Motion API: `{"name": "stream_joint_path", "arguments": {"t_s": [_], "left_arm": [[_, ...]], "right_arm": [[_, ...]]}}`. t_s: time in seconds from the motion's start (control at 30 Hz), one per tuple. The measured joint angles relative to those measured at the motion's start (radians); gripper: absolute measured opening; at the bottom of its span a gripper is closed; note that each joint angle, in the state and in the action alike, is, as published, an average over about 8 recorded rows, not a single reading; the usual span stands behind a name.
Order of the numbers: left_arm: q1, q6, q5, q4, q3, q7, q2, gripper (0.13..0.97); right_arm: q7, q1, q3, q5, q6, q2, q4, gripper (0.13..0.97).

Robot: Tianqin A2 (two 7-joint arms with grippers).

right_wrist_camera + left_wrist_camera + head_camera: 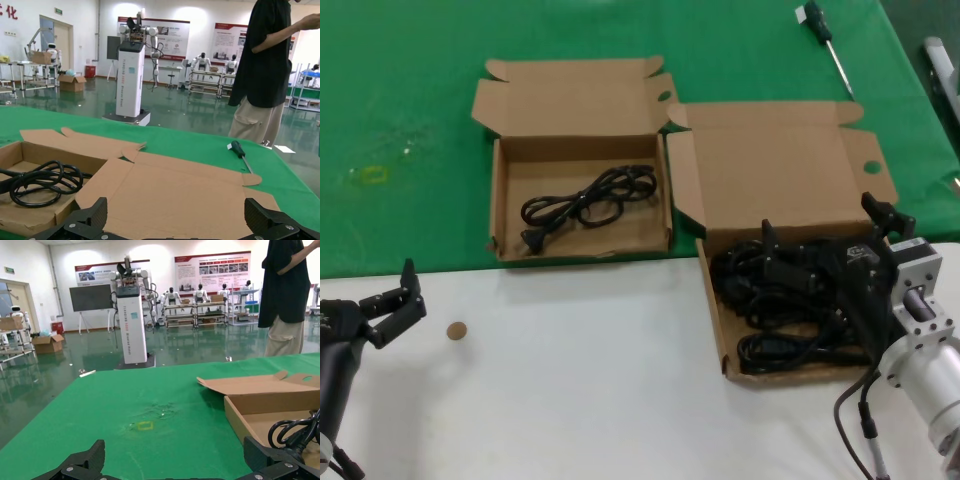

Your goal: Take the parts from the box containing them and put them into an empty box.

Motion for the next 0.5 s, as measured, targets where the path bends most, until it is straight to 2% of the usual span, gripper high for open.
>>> {"name": "stream_joint_path", "arguments": {"t_s": [0.5], "left_arm": [[0.0,0.0,0.0,0.0,0.0,0.0,0.0,0.966]], "right_arm": [[0.0,0.0,0.0,0.0,0.0,0.0,0.0,0.966]]}}
